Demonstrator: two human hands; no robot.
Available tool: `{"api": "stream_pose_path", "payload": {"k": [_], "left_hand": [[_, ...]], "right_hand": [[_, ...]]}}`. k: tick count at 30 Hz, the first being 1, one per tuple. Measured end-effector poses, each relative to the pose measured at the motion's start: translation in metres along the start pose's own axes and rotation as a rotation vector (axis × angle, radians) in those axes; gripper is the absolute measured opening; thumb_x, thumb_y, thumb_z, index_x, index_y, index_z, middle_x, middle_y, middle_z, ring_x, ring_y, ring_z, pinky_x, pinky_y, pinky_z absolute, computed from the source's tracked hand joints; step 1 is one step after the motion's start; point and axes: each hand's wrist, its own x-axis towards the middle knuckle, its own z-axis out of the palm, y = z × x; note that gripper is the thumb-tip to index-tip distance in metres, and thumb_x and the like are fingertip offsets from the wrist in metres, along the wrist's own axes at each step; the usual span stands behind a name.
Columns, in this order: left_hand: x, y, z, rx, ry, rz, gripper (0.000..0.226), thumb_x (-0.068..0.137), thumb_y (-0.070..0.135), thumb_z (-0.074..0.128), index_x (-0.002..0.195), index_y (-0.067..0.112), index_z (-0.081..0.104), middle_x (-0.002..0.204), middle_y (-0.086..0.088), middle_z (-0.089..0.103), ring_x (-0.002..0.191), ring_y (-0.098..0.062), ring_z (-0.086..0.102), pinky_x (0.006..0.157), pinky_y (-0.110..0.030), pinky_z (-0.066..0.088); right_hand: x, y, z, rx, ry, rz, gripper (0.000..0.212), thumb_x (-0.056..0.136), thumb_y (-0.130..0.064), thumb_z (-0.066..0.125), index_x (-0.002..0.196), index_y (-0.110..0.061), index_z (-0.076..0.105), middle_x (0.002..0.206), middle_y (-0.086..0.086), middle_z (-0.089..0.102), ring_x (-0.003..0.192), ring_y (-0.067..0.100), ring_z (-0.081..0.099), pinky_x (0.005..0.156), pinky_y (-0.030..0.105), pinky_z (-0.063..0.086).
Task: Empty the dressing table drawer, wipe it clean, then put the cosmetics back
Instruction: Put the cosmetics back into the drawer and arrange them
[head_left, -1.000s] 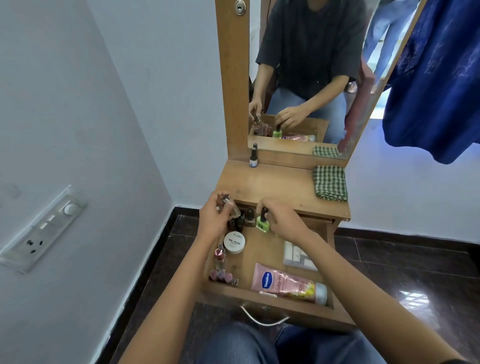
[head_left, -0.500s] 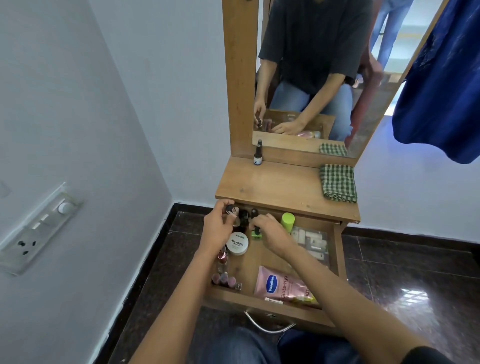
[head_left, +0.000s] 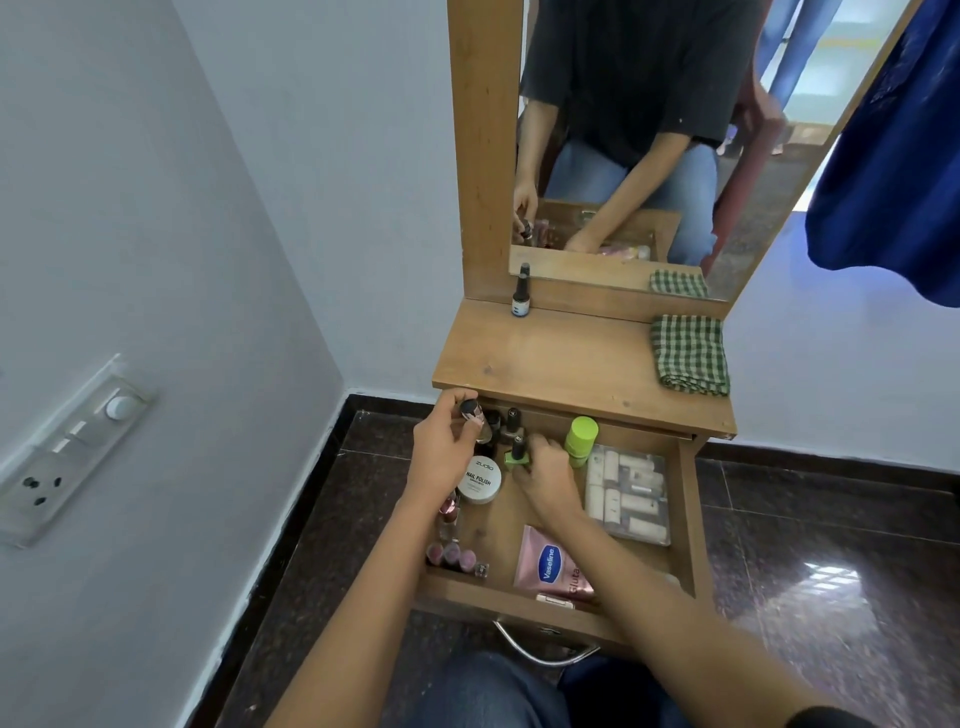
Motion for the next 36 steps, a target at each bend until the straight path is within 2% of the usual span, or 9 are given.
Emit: {"api": "stream_pose_path", "payload": {"k": [4,11,19,23,26,30,34,36], "left_hand": [[0.002,-0.001,0.000,-0.005,0.010,0.001,0.024,0.092,0.011,0.060,0.114,0.020,0.057,0.089,0.013,0.064,0.077,0.016,0.059,0.070,0.000,0.042],[0.005,-0.004,0.001,-0.014,0.013,0.001,0.023,0.092,0.011,0.060,0.113,0.020,0.057,0.089,0.015,0.063,0.078,0.015,0.059,0.070,0.000,0.043],[0.004,-0.005,0.003,-0.034,-0.019,0.007,0.021,0.092,0.013,0.060,0.111,0.022,0.058,0.096,0.010,0.067,0.080,0.005,0.064,0.073,-0.006,0.047],[0.003,-0.001,0.003,-0.049,-0.042,0.005,0.022,0.091,0.010,0.061,0.110,0.021,0.060,0.097,0.010,0.068,0.091,0.000,0.065,0.082,-0.013,0.049],[-0.001,0.008,0.002,-0.072,-0.068,0.016,0.024,0.090,0.008,0.062,0.111,0.020,0.060,0.096,0.010,0.067,0.091,0.000,0.064,0.078,-0.009,0.049],[-0.009,0.020,0.006,-0.084,-0.151,0.046,0.026,0.087,0.010,0.066,0.109,0.023,0.061,0.094,0.004,0.068,0.088,-0.006,0.066,0.076,-0.014,0.052],[-0.016,0.026,0.012,-0.078,-0.193,0.040,0.030,0.084,0.012,0.071,0.110,0.024,0.063,0.092,0.001,0.068,0.087,-0.008,0.065,0.071,-0.011,0.051],[-0.018,0.026,0.014,-0.071,-0.206,0.029,0.035,0.083,0.011,0.072,0.113,0.023,0.062,0.091,0.003,0.067,0.087,-0.006,0.065,0.073,-0.010,0.051]], "right_hand": [[0.004,-0.006,0.009,0.093,0.085,0.058,0.022,0.082,-0.001,0.057,0.103,-0.004,0.051,0.097,0.014,0.058,0.086,0.029,0.057,0.069,0.031,0.043],[0.009,-0.010,0.023,0.225,0.167,0.153,0.021,0.081,0.001,0.059,0.097,-0.003,0.047,0.085,0.011,0.057,0.072,0.028,0.057,0.062,0.036,0.046],[0.012,-0.012,0.017,0.215,0.144,0.194,0.025,0.081,0.002,0.061,0.102,0.002,0.049,0.086,0.008,0.054,0.075,0.021,0.053,0.062,0.028,0.040],[-0.003,-0.011,0.006,0.289,0.160,0.129,0.022,0.081,-0.002,0.062,0.099,-0.006,0.049,0.087,0.007,0.056,0.072,0.017,0.053,0.056,0.019,0.037],[-0.022,-0.017,-0.012,0.343,0.188,-0.012,0.025,0.081,-0.002,0.064,0.102,-0.011,0.054,0.095,0.001,0.058,0.077,0.001,0.054,0.065,0.011,0.045],[-0.037,-0.025,-0.035,0.488,0.089,-0.143,0.033,0.077,-0.006,0.072,0.105,-0.019,0.060,0.098,-0.008,0.062,0.084,-0.006,0.058,0.075,0.007,0.047],[-0.038,-0.021,-0.038,0.503,0.112,-0.134,0.024,0.078,-0.010,0.073,0.099,-0.019,0.065,0.090,-0.005,0.067,0.082,0.006,0.063,0.074,0.016,0.052],[-0.038,-0.017,-0.036,0.483,0.121,-0.111,0.019,0.079,-0.010,0.072,0.096,-0.016,0.065,0.085,-0.004,0.067,0.079,0.008,0.063,0.071,0.015,0.051]]}}
